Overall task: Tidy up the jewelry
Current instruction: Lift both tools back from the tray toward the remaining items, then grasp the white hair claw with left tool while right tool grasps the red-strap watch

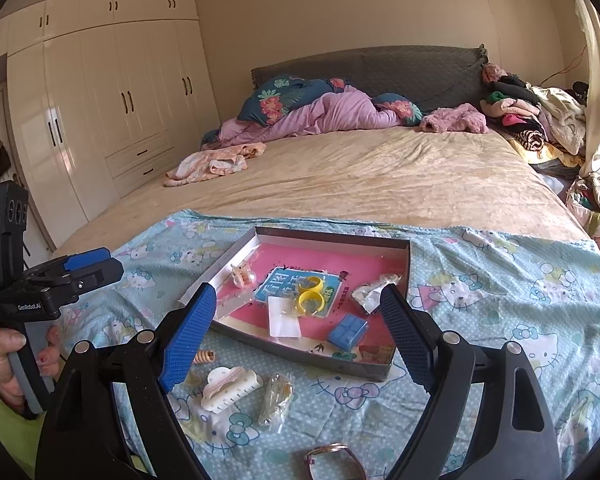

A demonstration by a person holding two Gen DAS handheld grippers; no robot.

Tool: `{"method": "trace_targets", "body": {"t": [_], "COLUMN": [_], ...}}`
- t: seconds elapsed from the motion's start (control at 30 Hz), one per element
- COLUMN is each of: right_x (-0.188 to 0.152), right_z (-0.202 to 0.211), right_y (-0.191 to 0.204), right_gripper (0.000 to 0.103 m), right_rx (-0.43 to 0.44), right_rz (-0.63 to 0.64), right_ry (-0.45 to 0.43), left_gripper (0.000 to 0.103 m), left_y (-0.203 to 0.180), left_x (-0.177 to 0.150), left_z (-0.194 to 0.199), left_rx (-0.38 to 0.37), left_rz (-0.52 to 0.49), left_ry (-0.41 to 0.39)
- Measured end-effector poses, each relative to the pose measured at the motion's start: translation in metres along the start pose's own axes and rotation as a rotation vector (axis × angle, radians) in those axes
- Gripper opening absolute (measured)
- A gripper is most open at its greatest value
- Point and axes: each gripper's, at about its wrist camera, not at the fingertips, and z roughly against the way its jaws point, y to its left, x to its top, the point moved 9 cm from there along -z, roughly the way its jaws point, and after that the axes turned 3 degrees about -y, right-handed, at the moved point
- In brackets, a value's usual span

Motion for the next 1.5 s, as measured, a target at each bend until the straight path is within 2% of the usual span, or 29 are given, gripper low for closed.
{"method": "trace_targets", "body": {"t": [0.6,1.5], "right_x": [-0.033,-0.120], "right_z": [0.022,0.010], "right_y": [-0.007,-0.026], "right_gripper": [0.083,0.083], "right_rx": [-0.013,-0.024], "right_rz": [0.027,0.036], "right_ry": [0.042,0.219], "left_gripper": [0.093,0.093], "left_y": [-0.024,-0.041], "left_x": [-0.033,-0.098], "left_z": [0.000,-0.046], "left_rx": [0.019,0.034], "left_rz": [-0.055,-0.106], "left_ry": [0.059,0.231]}}
